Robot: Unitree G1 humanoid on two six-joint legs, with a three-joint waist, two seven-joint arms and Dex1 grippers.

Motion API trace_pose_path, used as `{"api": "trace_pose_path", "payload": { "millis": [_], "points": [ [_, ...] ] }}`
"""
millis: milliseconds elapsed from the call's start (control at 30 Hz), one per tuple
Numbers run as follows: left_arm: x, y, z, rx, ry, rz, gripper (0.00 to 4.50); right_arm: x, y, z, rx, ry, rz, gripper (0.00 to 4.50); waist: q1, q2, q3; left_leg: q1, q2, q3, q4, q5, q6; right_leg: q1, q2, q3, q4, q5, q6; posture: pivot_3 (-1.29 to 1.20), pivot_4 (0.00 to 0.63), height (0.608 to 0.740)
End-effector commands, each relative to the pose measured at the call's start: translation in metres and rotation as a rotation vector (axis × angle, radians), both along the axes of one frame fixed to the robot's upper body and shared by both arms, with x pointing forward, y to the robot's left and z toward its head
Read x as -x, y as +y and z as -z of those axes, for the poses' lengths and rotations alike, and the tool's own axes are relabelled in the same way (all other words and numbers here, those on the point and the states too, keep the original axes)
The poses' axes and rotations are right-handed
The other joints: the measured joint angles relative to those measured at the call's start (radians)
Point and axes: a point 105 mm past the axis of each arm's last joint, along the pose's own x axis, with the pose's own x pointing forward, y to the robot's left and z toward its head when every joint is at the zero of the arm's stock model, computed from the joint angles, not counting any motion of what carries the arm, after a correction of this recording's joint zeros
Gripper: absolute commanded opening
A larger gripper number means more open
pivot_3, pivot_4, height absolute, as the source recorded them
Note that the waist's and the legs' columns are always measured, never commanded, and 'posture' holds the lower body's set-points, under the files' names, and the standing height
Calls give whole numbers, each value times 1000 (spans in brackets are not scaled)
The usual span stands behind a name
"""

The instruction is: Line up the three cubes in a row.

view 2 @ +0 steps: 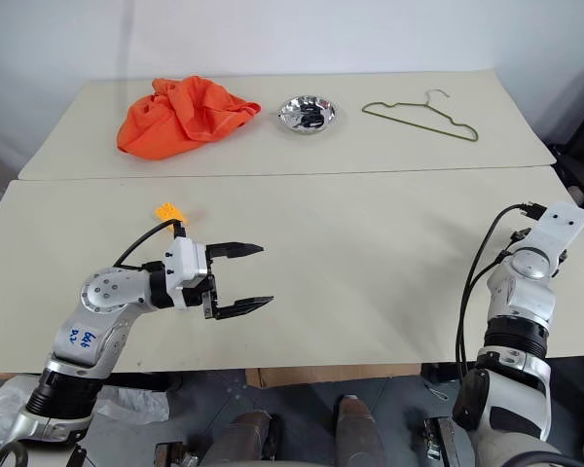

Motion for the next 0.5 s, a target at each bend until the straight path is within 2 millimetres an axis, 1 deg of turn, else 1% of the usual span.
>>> {"api": "trace_pose_path", "payload": {
  "millis": [33,100,167,233,267,300,333,367,400,433,500],
  "points": [
    [5,0,-7,-7,-42,3,4500,-8,8,-21,29,-66,-79,1502,0,0,0,0,0,0,0,0,0,0,0,0,0,0,0,0,150,740],
    [6,4,-8,-16,-45,-6,4500,-18,27,-32,47,-92,-226,1503,0,0,0,0,0,0,0,0,0,0,0,0,0,0,0,0,150,740],
    [5,9,-9,-22,-47,-25,4500,-31,61,-54,102,-140,-492,1503,-2,0,0,0,0,0,0,0,0,0,0,0,0,0,0,0,150,740],
    [5,16,-10,-23,-46,-50,4500,-35,110,-73,146,-193,-837,1503,-2,1,0,0,1,0,0,0,0,-1,1,0,0,0,0,0,150,740],
    [6,21,-10,-17,-43,-68,4500,-30,142,-80,169,-209,-1072,1503,-2,1,0,0,1,0,0,0,0,0,1,0,0,0,0,0,150,740],
    [7,25,-11,-9,-39,-85,4500,-20,171,-83,200,-205,-1288,1503,-2,1,0,0,1,0,0,0,0,0,1,0,0,0,0,0,150,740],
    [8,29,-11,0,-32,-103,4500,-7,196,-83,232,-185,-1485,1503,-2,1,0,0,1,0,0,0,1,0,1,0,-1,0,0,0,150,740],
    [9,32,-10,4,-24,-118,4500,6,215,-80,270,-162,-1658,1503,0,0,1,0,2,0,-1,-1,1,0,2,0,-1,0,0,0,150,740],
    [11,35,-8,1,-17,-128,4500,16,228,-77,312,-143,-1774,1503,1,0,0,0,2,0,0,-1,1,0,1,-1,-3,0,0,0,150,740],
    [14,38,-4,-8,-6,-138,4500,22,240,-66,346,-63,-1882,1503,2,0,1,0,2,-1,0,-1,1,1,1,-2,-4,0,0,0,150,740],
    [20,41,0,-23,6,-154,4500,34,257,-48,402,43,-2059,1503,3,0,1,0,2,-2,0,-1,1,2,0,-2,-8,0,1,0,150,740]
  ]
}}
